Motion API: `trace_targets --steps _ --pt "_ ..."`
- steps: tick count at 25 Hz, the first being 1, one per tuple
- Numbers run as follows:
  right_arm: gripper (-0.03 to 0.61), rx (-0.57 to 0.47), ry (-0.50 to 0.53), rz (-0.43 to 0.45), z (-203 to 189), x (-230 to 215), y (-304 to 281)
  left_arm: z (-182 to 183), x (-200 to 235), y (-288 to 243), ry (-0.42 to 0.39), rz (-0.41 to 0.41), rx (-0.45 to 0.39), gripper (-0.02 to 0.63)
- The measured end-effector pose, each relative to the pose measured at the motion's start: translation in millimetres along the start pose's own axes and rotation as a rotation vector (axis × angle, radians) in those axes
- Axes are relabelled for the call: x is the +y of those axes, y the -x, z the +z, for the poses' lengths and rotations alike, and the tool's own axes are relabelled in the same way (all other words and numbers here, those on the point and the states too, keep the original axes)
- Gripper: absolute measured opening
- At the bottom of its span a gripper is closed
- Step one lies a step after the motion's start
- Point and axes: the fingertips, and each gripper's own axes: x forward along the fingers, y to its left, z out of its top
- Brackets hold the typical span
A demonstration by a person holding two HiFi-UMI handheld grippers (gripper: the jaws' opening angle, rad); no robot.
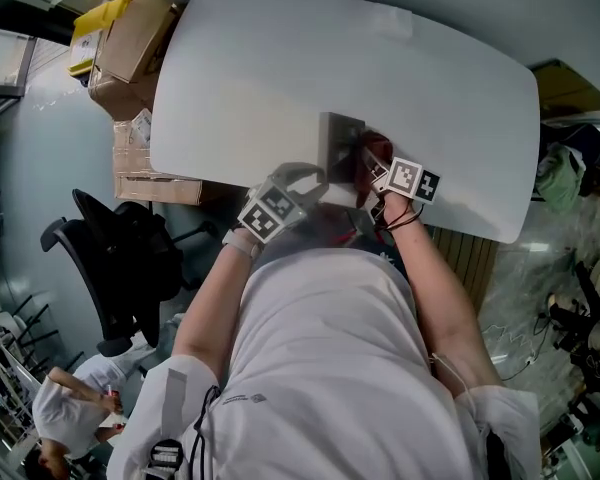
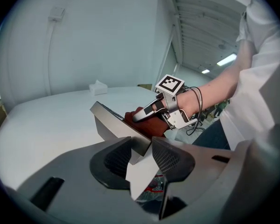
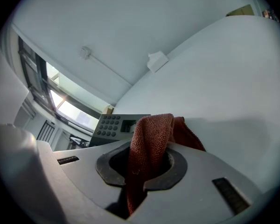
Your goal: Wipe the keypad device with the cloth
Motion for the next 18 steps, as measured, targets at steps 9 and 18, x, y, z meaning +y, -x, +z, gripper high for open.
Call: trace_targets --steps 9,18 --pt "0.054 -0.068 0.082 0.134 33.1 63.1 -3.8 11.6 1.8 2.5 -0.032 0.003 0.004 0.13" --pt "0.054 -0.06 0.14 0.189 48.6 117.2 -31.0 9.8 -1.1 -1.6 -0.023 -0.038 0.024 0.13"
